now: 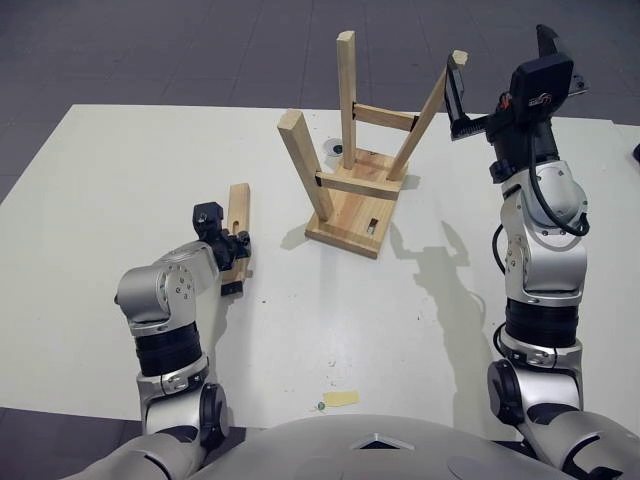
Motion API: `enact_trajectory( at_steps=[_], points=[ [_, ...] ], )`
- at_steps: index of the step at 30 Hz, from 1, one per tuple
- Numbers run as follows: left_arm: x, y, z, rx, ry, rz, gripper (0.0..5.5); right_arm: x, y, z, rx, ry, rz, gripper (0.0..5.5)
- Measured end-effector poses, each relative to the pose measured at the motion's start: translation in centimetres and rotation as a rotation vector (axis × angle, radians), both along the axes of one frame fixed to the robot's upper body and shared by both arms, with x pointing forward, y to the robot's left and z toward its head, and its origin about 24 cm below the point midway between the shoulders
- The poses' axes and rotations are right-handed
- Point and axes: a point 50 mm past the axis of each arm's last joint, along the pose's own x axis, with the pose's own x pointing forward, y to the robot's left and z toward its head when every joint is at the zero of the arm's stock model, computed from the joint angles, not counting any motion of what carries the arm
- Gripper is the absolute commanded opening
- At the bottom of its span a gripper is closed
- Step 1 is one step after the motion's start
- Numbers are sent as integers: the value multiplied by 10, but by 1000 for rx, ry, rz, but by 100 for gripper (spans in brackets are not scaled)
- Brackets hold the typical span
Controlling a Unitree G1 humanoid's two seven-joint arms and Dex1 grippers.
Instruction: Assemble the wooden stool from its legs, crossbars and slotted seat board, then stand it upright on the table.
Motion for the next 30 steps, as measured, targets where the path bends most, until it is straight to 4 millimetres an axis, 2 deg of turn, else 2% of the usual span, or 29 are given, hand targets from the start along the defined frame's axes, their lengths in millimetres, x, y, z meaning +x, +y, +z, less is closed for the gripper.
enact_trajectory(
  at_steps=[2, 4, 6, 8, 10, 12, 14, 16, 18, 20, 26, 30],
  points=[
    [1, 2, -1, 23, -32, 12, 212, 0, 0, 0, 2, 8, 0, 540],
    [0, 14, -3, 52, -85, 57, 212, 2, 0, -1, 15, 25, -3, 540],
    [4, 36, 14, 38, -230, 119, 212, 3, -4, 2, 81, 47, 10, 540],
    [9, 61, 59, 29, -495, 161, 212, 6, -10, 6, 254, 103, 75, 540],
    [9, 67, 101, 7, -728, 130, 212, 7, -7, 9, 393, 150, 190, 540],
    [1, 61, 142, -45, -970, 28, 212, 5, 7, 16, 511, 185, 381, 540],
    [-12, 48, 174, -92, -1160, -114, 212, -2, 29, 32, 603, 186, 608, 540],
    [-27, 29, 199, -80, -1297, -279, 212, -17, 60, 62, 635, 137, 851, 540],
    [-33, 10, 202, -81, -1323, -383, 212, -28, 86, 82, 639, 124, 1009, 540],
    [-34, -6, 196, -95, -1296, -461, 212, -33, 102, 92, 640, 141, 1086, 540],
    [-30, -36, 175, -105, -1205, -568, 212, -25, 123, 98, 658, 211, 1128, 540],
    [-30, -48, 165, -106, -1167, -617, 212, -18, 126, 103, 700, 233, 1146, 475]
  ],
)
